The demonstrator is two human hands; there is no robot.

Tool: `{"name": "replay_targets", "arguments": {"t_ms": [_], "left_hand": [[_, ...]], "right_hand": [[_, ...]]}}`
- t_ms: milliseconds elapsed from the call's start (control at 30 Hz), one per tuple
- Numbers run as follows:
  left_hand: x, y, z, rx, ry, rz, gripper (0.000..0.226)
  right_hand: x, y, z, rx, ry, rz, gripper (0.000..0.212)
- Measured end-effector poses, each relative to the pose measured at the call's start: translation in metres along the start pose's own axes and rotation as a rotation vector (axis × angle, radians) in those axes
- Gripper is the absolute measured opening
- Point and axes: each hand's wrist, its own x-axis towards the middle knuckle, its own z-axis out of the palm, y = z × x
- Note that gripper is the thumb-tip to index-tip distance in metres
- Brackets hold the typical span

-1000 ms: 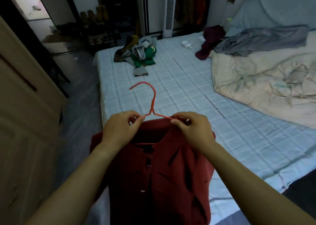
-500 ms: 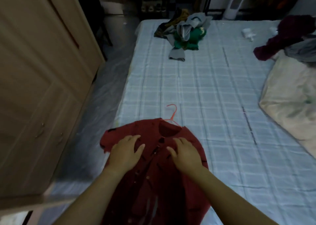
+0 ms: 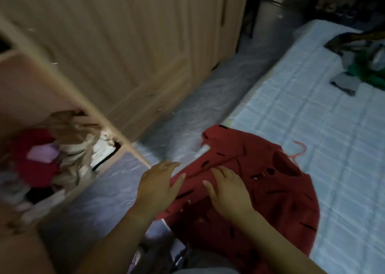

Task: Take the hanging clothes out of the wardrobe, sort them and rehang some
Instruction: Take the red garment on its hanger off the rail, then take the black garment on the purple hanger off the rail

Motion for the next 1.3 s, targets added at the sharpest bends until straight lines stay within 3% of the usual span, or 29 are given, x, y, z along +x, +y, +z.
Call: {"name": "replay_targets", "arguments": {"t_ms": [400,567,800,1300], "left_hand": [[-0.150,-0.271,-0.182,0.100,0.394,-0.416,0.061],[-0.200,-0.366,-0.295,0.300,0.539,-0.563,0.069],[-0.214,-0.457,-0.465,0.489,0.768,-0.615,0.075],[-0.151,-0.571,-0.857,0.563,1.299,-0.378,0.072]], "right_hand": [[0.029,-0.361,0.079,-0.080,-0.016,-0.619,0.049],[0.052,-0.532,0.082,0.011,0.077,-0.907,0.057],[0.086,-0.735,0.016,0.077,0.308,-1.197,0.062],[0.196,-1.113,-0.206,0.253,0.817,-1.647,0.049]]}}
